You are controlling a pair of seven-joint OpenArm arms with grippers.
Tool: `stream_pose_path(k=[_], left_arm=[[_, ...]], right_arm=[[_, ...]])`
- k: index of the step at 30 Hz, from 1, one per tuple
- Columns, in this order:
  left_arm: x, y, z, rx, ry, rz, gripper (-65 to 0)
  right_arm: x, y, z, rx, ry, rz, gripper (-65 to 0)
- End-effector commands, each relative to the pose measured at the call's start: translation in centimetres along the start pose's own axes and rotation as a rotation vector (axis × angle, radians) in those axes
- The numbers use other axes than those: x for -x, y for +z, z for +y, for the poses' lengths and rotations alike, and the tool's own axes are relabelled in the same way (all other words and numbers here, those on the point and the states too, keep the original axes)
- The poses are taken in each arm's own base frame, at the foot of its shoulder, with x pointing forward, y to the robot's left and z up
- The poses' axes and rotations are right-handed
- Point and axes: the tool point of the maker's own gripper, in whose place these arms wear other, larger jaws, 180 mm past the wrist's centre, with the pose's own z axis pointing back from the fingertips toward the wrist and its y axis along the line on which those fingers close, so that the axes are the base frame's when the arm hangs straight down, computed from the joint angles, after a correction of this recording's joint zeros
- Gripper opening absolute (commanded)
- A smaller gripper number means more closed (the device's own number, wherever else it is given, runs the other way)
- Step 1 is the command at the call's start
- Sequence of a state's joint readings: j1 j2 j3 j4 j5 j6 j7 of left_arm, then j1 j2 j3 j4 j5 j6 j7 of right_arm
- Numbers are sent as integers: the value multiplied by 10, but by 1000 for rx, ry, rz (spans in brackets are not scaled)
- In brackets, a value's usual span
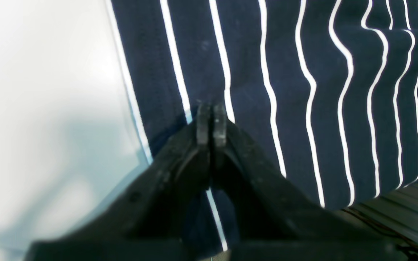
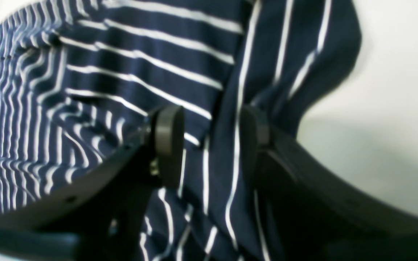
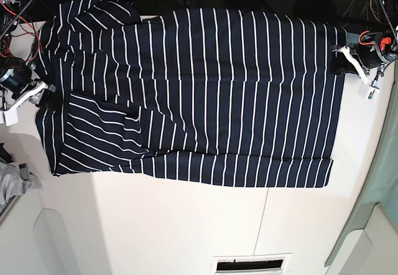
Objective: Layout the t-shirt on the table in an organized manner, then fold the t-shirt properly
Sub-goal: 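Regrasp the shirt edge with the right gripper and drag it outward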
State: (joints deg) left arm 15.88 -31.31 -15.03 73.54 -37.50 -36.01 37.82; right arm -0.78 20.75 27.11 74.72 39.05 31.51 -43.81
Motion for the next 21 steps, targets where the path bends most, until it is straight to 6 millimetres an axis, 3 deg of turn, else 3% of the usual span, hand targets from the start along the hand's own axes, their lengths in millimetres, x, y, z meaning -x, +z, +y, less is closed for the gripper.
stream_pose_path(k=[1, 5, 13, 21], left_arm=[[0, 5, 11, -34, -18, 15, -650], [-2, 5, 11, -34, -18, 5, -650], [0, 5, 10, -34, -17, 11, -650], [1, 6, 11, -35, -18, 15, -650]], right_arm=[[-12, -1, 2, -13, 5, -38, -397], [-2, -12, 15, -63, -14, -23, -397], [-2, -27, 34, -99, -26, -33, -397], [6, -33, 37, -94, -31, -17, -397]])
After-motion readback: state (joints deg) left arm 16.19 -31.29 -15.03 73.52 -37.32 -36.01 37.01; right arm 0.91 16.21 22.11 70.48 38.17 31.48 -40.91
